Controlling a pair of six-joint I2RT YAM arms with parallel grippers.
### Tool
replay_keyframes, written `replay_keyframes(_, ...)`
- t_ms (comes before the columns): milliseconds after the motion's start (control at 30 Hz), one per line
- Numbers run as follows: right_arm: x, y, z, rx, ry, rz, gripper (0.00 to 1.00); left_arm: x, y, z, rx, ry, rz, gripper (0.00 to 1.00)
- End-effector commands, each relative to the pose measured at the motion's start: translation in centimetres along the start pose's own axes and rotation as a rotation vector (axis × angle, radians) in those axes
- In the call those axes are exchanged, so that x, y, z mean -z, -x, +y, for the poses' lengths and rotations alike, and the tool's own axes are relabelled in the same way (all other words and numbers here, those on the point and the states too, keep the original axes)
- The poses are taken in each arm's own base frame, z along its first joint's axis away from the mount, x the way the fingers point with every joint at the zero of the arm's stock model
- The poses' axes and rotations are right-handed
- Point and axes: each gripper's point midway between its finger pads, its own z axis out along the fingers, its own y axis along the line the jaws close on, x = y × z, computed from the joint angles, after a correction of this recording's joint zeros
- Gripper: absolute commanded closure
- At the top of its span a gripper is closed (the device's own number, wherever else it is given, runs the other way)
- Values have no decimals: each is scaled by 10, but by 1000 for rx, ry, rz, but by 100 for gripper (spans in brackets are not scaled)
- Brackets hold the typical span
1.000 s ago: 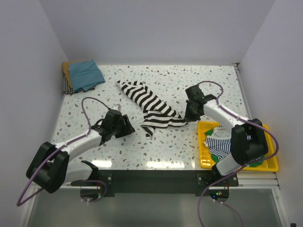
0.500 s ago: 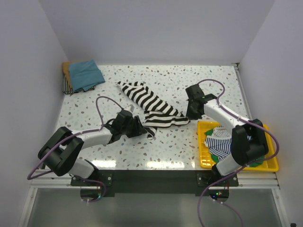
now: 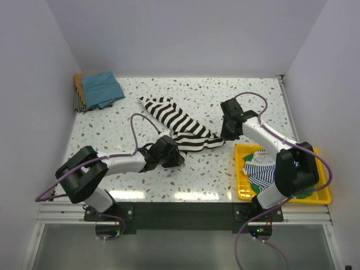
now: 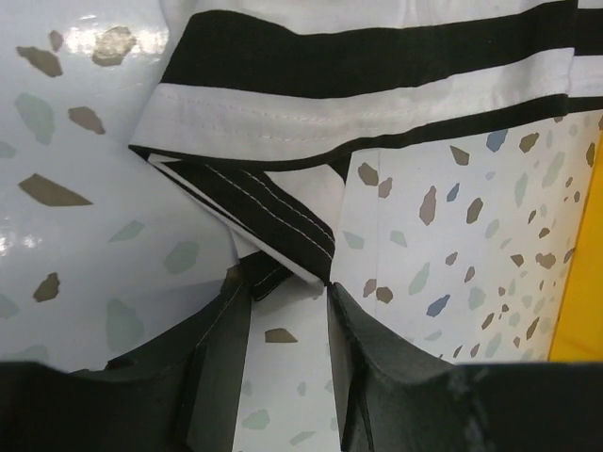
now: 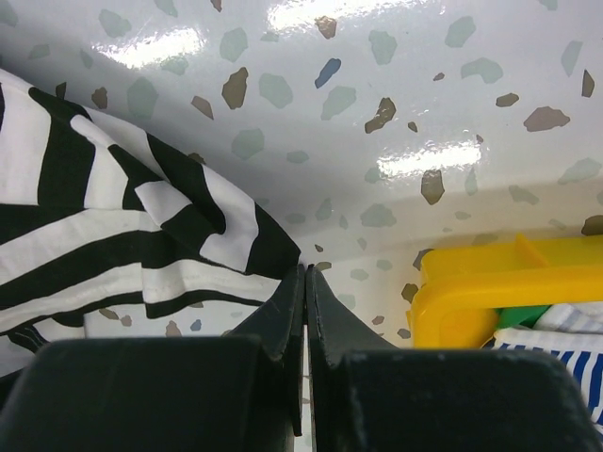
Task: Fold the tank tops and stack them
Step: Flatten the tank top out
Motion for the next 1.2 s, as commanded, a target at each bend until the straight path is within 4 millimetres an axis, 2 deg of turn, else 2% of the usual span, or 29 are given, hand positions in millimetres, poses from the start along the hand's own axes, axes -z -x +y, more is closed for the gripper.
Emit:
replay_keyframes(0, 18, 22, 6, -15, 33, -78, 100, -10, -11, 21, -3, 134, 18, 57)
replay_keyframes(233, 22, 21, 4, -6, 41, -86, 100, -12, -10, 38, -3, 246, 0, 63)
replay_keyframes(600, 22, 21, 4, 7, 46, -90, 100, -14, -13, 48, -20, 280, 1, 93)
replay_keyframes(667, 24, 23, 5, 6, 49, -93, 100, -11, -9, 46, -26, 273, -12, 100)
replay_keyframes(800, 30, 30, 6, 1, 59, -113, 100, 3, 9, 50, -35, 284, -56, 100)
replay_keyframes(833, 32, 33, 4, -7, 59, -112, 100, 12, 24, 51, -6, 272, -89, 100)
replay_keyframes(900, 43, 44, 8, -28, 98, -134, 100, 25, 41, 59, 10, 269, -114, 100)
replay_keyframes(933, 47, 51, 7, -51, 111, -144, 100, 40, 66, 60, 58, 241, -172, 100)
replay_keyframes(1000, 68, 69, 14, -86, 178, -188, 100, 62, 94, 63, 62, 233, -235, 100)
replay_keyframes(1033, 76, 78, 14, -117, 204, -204, 100, 83, 120, 65, 94, 229, -314, 100)
replay_keyframes(1067, 90, 92, 19, -139, 247, -241, 100, 94, 133, 63, 100, 223, -348, 100)
replay_keyframes(1167, 138, 122, 36, -197, 410, -324, 100, 149, 187, 48, 126, 178, -500, 100)
